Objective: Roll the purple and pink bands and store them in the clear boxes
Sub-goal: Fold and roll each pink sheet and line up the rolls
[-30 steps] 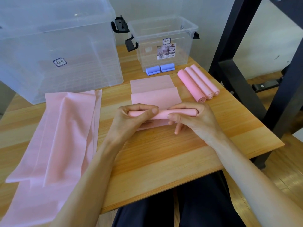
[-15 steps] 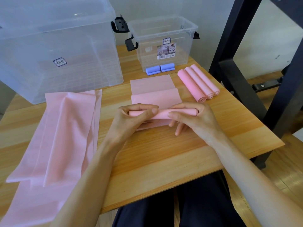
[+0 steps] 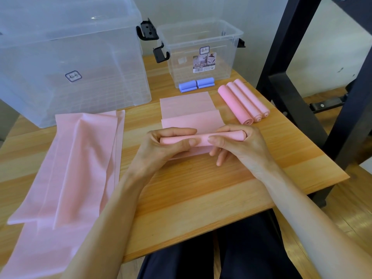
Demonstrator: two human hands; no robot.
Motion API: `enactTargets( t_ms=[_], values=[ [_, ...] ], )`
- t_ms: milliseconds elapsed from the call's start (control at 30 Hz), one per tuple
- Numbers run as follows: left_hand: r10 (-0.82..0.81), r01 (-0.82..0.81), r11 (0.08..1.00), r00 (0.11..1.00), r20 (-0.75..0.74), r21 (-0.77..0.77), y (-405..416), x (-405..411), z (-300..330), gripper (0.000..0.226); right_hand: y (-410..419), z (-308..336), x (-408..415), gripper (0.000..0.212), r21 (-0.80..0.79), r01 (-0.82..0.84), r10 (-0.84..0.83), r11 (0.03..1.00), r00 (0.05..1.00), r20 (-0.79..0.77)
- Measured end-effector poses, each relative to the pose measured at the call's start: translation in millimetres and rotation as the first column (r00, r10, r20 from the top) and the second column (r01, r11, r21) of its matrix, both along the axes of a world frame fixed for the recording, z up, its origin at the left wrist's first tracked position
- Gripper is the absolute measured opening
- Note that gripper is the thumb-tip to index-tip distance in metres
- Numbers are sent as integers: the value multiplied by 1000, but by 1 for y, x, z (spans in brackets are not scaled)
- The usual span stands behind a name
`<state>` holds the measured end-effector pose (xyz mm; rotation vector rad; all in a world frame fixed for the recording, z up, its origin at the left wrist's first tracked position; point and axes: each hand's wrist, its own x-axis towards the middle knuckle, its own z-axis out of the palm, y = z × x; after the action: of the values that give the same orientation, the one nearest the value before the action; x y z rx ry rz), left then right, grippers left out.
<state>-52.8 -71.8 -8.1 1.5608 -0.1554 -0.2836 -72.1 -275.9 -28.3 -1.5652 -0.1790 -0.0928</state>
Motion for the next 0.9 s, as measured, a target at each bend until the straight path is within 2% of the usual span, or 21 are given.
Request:
enactTargets(
  t_ms=[133,267,433,600,800,900],
  values=[
    [38,-39,999,999,34,21,-2,0,-1,24,-1,-1,1,24,-39,4,-5,999,1000,-20],
    [68,-69,997,997,-38,-23,-3,0,0,25,0,-3,2,34,-42,-23,23,999,1000,-8],
    [52,-54,998,996,-66,-27,-3,-1,1,29,0,-4,3,26,-36,-7,7,999,1000,14],
    [58,-59,998,998,19,36,-1,2,-1,21,0,-2,2,18,-48,-1,1,999,1000,-12],
    [75,-75,997,996,-57,-2,-3,0,0,26,1,-3,3,34,-67,-31,31,997,999,-9],
    [83,-83,997,995,-49,0,-2,0,-1,31,0,-4,3,29,-82,-20,21,996,1000,19]
  ],
)
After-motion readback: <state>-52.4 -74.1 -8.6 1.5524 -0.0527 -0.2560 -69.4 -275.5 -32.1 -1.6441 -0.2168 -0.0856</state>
